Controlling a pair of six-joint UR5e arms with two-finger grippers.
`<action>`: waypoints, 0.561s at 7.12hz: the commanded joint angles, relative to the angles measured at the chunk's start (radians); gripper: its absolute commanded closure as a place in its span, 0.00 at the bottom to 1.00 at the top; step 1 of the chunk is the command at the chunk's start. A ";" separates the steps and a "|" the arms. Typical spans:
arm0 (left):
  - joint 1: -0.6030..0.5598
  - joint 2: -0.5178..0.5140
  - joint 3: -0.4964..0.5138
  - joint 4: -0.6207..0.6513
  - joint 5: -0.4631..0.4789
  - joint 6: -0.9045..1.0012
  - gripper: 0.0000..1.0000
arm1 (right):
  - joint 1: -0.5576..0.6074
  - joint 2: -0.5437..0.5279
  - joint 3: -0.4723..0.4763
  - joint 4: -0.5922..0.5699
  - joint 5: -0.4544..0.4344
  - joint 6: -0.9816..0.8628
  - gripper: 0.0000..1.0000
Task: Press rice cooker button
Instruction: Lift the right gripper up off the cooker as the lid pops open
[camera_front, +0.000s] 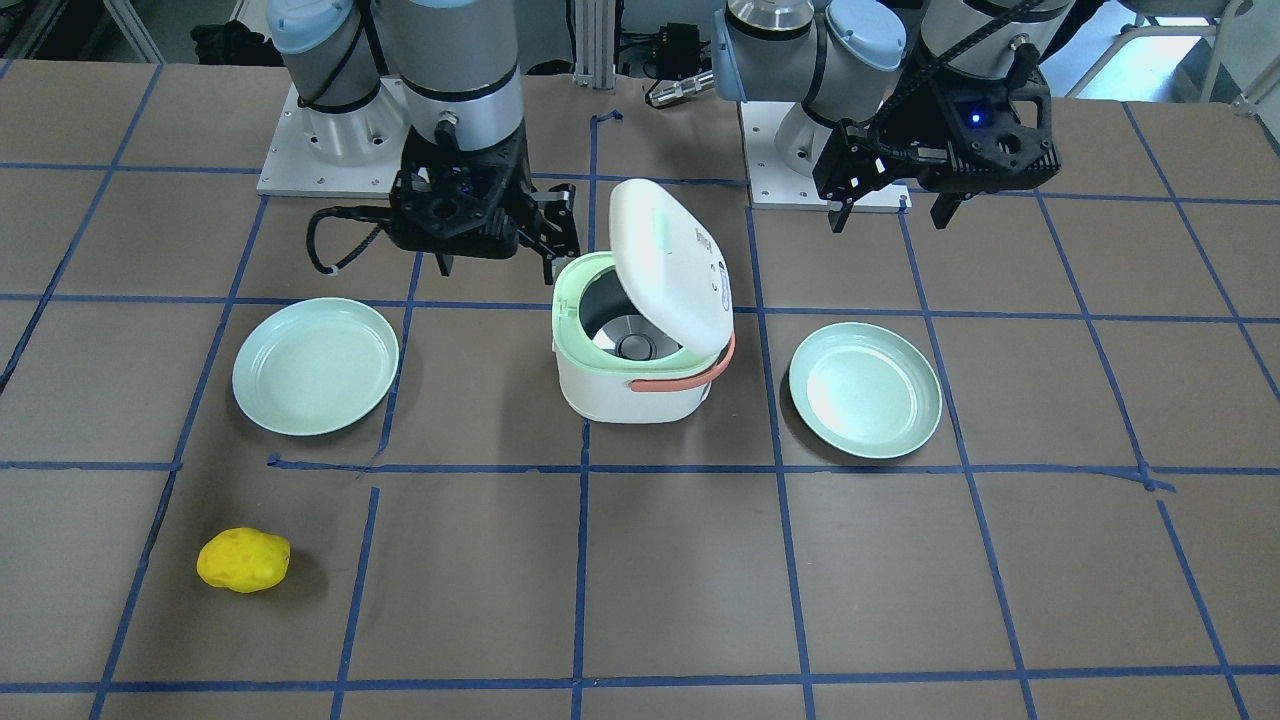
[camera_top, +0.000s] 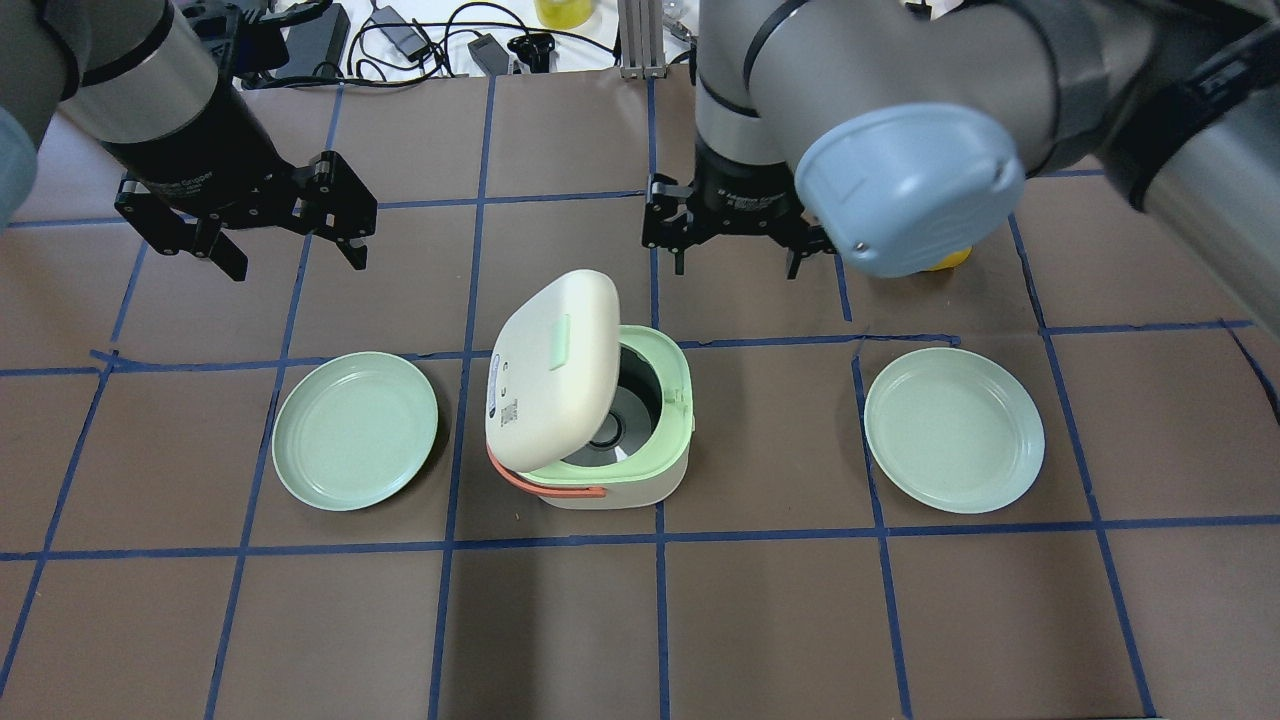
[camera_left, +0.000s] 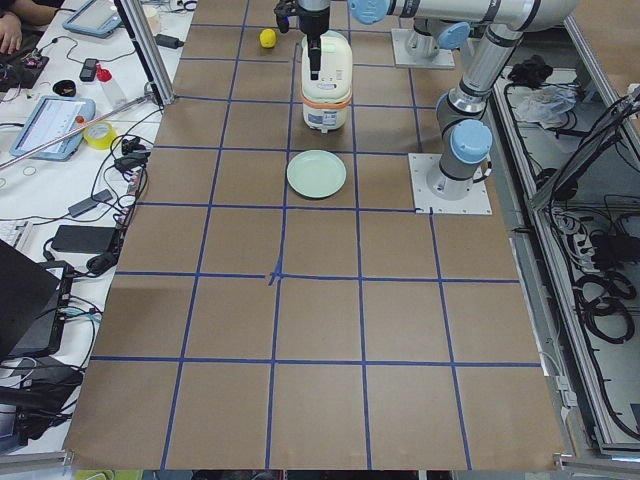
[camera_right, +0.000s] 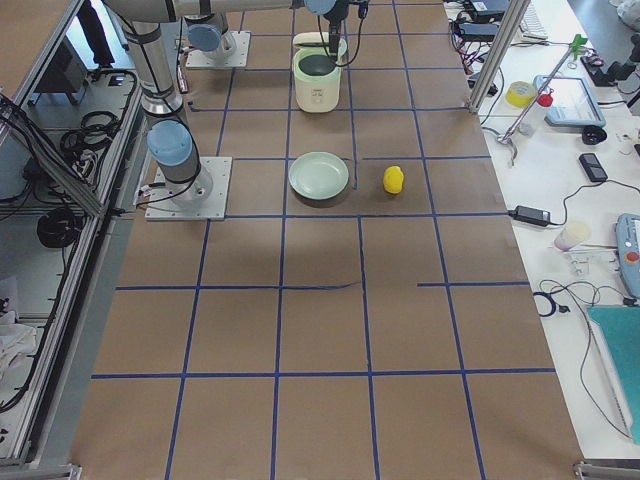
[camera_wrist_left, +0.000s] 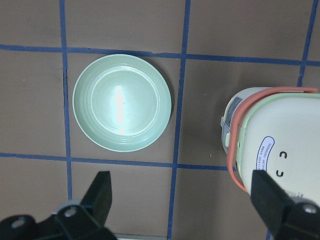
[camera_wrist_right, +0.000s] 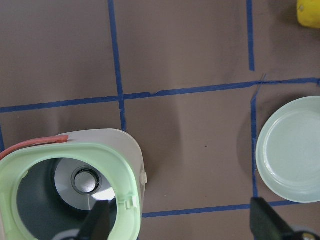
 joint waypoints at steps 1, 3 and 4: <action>0.000 0.000 0.000 0.000 0.000 0.001 0.00 | -0.116 -0.002 -0.087 0.054 0.009 -0.104 0.00; 0.000 0.000 0.000 0.000 0.000 0.000 0.00 | -0.195 -0.002 -0.121 0.040 0.013 -0.185 0.00; 0.000 0.000 0.000 0.000 0.000 0.000 0.00 | -0.222 -0.002 -0.140 0.040 0.051 -0.219 0.00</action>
